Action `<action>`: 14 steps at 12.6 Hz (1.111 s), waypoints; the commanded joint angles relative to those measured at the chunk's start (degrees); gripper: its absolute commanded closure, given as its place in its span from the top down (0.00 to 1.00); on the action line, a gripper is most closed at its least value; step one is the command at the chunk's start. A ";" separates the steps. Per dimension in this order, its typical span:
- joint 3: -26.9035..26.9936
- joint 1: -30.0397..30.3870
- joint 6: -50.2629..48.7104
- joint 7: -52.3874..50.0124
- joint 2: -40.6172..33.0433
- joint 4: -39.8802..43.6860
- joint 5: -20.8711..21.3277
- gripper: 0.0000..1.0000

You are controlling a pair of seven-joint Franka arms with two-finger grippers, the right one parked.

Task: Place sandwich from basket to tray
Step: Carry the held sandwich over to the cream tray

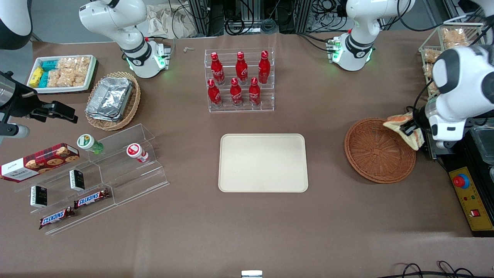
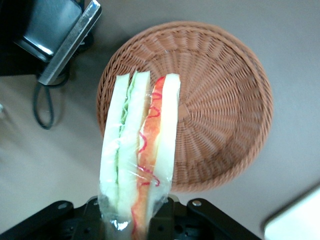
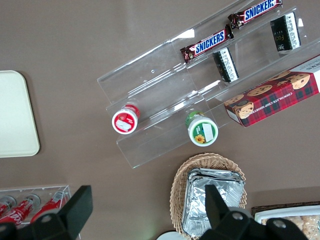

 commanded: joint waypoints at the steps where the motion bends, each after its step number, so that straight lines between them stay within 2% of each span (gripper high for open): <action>1: -0.96 -0.51 -7.36 5.65 1.13 7.28 -0.19 0.00; 4: -4.99 -1.31 -9.91 6.64 0.87 9.40 -0.37 0.00; 9: -18.16 -1.39 -8.87 6.11 2.70 10.73 -0.37 0.00; 12: -25.55 -1.48 -3.95 5.58 5.33 10.46 -0.38 0.00; 14: -28.46 -1.92 1.64 4.36 6.57 9.94 -0.46 0.00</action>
